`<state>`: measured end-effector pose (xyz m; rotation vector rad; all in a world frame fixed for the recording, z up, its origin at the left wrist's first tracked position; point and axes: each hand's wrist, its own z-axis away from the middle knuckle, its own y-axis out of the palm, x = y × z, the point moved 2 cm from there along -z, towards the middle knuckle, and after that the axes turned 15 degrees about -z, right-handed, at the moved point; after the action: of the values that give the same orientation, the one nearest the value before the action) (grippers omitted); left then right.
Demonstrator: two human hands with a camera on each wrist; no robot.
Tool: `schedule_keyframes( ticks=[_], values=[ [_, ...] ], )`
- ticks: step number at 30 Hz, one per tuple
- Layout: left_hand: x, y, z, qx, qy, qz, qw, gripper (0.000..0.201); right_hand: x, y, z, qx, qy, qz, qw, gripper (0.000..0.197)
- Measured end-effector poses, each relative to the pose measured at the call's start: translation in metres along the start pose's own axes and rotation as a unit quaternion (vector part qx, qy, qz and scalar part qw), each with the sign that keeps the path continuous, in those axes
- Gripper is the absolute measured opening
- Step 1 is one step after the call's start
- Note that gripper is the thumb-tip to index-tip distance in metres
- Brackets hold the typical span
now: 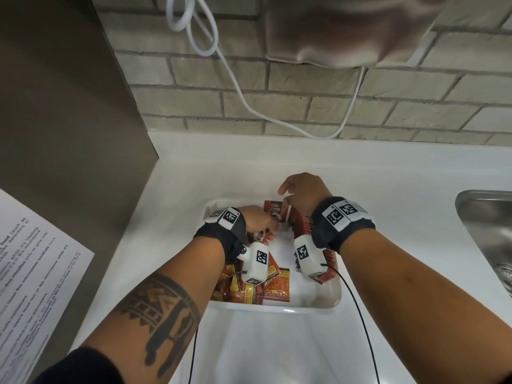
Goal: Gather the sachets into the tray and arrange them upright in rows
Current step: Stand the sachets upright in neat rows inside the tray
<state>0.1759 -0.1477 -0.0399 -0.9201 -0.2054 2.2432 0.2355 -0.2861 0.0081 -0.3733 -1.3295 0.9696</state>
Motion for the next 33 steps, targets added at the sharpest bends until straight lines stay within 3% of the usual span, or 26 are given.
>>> schedule_keyframes(
  ticks=[5, 8, 12, 15, 19, 23, 26, 30, 33],
  values=[
    [0.006, -0.009, 0.008, -0.029, 0.063, 0.055, 0.996, 0.031, 0.008, -0.017, 0.011, -0.029, -0.046, -0.052, 0.997, 0.016],
    [0.007, -0.017, 0.012, -0.074, 0.118, 0.13, 0.982, 0.043, 0.016, -0.023, 0.027, 0.031, -0.049, -0.076, 0.995, 0.005],
    [0.004, -0.019, 0.026, -0.104, 0.177, 0.136, 0.969, 0.05, 0.021, -0.026, 0.04, 0.103, -0.015, -0.11, 0.989, 0.017],
    [0.004, -0.017, 0.036, -0.093, 0.211, 0.163, 0.959, 0.046, 0.022, -0.03, 0.04, 0.071, -0.02, -0.15, 0.986, 0.013],
    [0.004, -0.014, 0.045, -0.078, 0.239, 0.194, 0.948, 0.062, 0.022, -0.034, 0.04, 0.027, -0.041, -0.233, 0.971, 0.015],
    [0.003, -0.013, 0.044, -0.108, 0.236, 0.206, 0.944, 0.042, 0.025, -0.034, 0.042, 0.007, -0.049, -0.269, 0.962, 0.014],
    [0.003, -0.016, 0.043, -0.133, 0.22, 0.189, 0.948, 0.033, 0.028, -0.035, 0.041, -0.026, -0.06, -0.266, 0.962, 0.002],
    [0.013, -0.02, 0.039, -0.159, 0.128, 0.18, 0.962, 0.037, 0.027, -0.039, 0.036, -0.065, -0.072, -0.18, 0.979, 0.007],
    [0.016, -0.021, 0.039, -0.138, 0.081, 0.189, 0.969, 0.014, 0.021, -0.035, 0.033, -0.07, -0.066, -0.145, 0.985, 0.009]
  ],
)
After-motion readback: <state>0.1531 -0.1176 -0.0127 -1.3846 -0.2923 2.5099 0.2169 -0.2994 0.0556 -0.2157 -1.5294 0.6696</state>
